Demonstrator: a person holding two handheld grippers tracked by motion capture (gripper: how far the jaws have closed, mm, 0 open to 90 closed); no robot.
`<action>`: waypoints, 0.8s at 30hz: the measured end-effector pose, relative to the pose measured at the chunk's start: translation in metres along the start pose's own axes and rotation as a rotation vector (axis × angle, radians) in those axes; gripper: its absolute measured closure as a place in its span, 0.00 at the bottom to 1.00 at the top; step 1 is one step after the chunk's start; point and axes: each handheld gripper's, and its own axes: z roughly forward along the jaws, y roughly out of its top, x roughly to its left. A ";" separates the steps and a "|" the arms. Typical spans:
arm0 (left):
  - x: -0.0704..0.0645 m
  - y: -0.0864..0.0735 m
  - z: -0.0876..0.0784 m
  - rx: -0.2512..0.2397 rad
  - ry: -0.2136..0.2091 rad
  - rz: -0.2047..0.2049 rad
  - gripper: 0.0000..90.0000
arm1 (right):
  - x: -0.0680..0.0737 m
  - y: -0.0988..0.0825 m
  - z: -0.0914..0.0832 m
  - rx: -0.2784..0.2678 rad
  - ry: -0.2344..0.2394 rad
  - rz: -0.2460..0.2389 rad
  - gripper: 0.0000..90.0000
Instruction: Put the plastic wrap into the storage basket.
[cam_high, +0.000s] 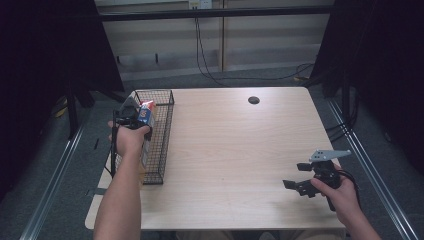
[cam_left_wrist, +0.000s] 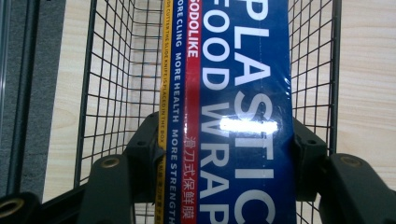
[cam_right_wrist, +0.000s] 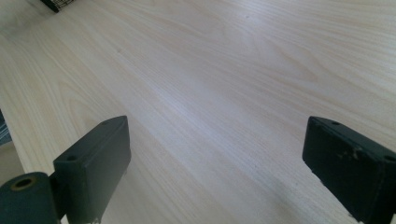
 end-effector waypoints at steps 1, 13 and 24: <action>0.000 0.000 0.000 0.001 0.000 0.001 0.47 | 0.000 0.000 0.000 0.001 0.000 0.002 0.09; 0.003 -0.001 0.006 0.021 0.001 0.000 0.47 | -0.001 0.000 0.001 0.004 0.000 0.002 0.09; 0.005 -0.002 0.009 0.030 -0.004 -0.013 0.46 | -0.001 0.001 0.003 0.010 0.005 -0.001 0.09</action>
